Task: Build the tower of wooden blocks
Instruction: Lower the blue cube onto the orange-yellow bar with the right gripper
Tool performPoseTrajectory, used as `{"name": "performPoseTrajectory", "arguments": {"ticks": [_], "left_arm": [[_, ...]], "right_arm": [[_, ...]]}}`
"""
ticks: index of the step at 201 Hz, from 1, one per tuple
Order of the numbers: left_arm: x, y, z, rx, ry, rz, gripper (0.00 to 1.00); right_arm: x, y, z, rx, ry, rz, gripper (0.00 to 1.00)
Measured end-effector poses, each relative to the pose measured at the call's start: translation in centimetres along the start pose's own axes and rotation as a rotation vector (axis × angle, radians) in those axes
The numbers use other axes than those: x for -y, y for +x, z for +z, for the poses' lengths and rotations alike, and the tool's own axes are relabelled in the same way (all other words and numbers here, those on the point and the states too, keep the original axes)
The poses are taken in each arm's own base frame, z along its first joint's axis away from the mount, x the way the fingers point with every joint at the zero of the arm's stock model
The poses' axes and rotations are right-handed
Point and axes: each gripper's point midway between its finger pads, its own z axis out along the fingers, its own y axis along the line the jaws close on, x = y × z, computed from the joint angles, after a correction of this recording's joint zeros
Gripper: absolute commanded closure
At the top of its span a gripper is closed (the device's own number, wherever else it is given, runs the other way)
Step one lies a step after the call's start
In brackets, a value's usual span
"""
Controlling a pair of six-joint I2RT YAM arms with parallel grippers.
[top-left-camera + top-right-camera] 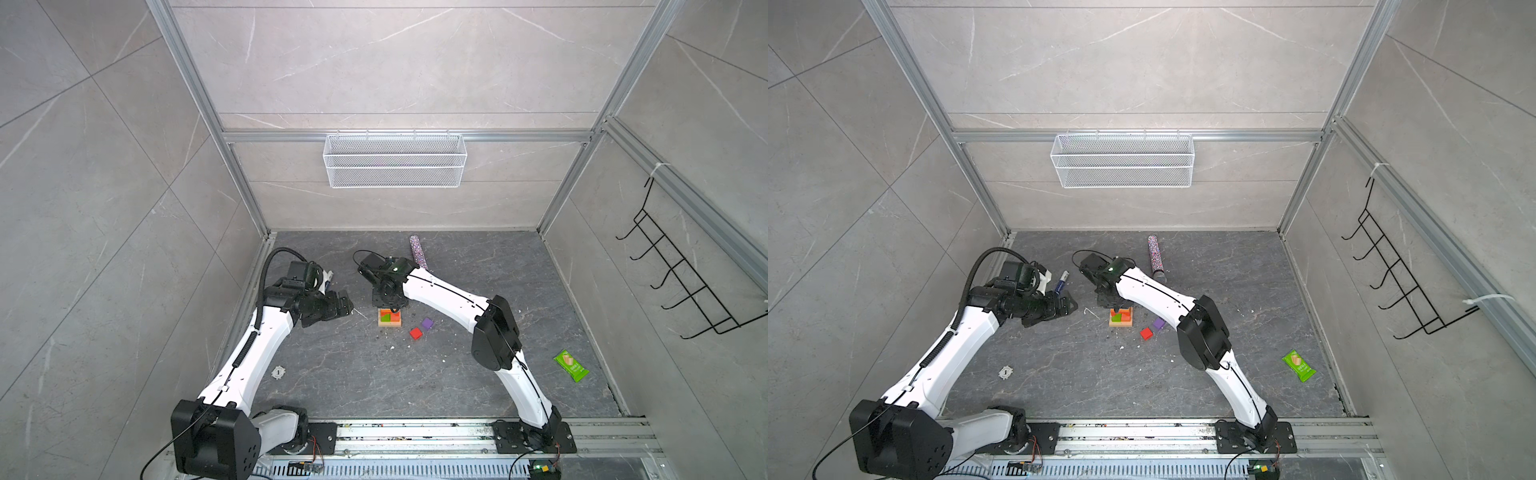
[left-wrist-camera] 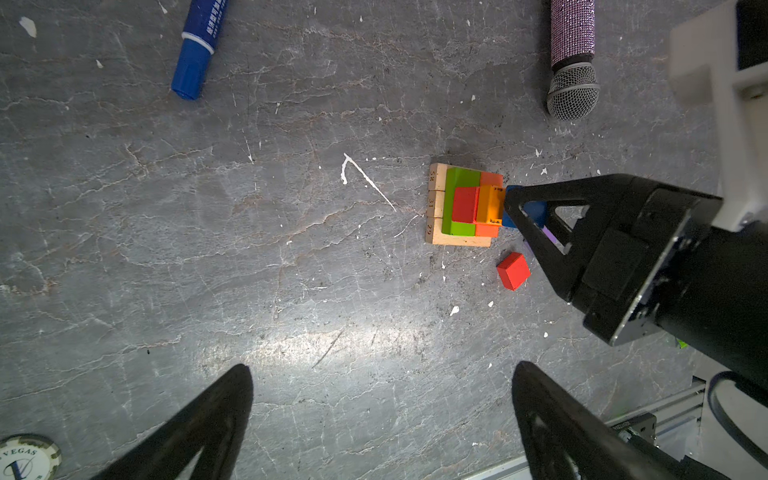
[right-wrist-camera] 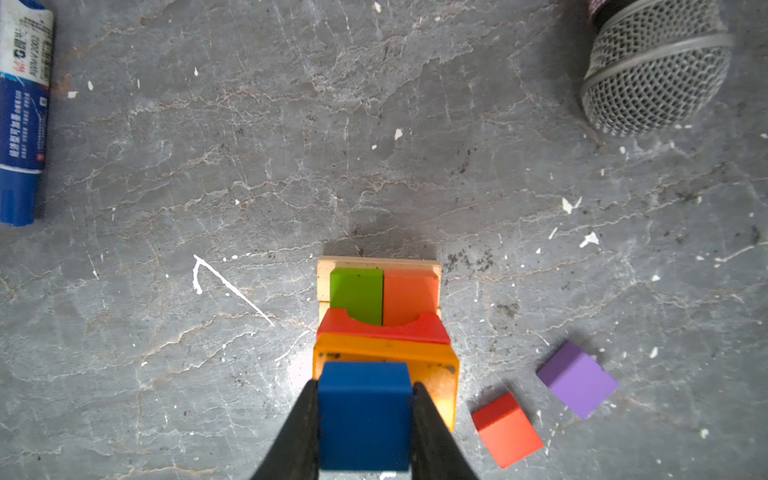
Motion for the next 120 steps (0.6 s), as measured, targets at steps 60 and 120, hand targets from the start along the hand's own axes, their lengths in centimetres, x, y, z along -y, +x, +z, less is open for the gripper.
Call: {"name": "performPoseTrajectory", "arguments": {"ticks": [60, 120], "left_arm": [[-0.09, 0.14, 0.12, -0.004, -0.002, -0.001, 0.01], [-0.06, 0.07, 0.12, -0.001, 0.0, 0.0, 0.01]], "right_arm": [[0.58, 0.32, 0.51, 0.002, 0.026, 0.012, 1.0], [0.54, 0.34, 0.53, 0.006, 0.026, 0.013, 0.91]]}}
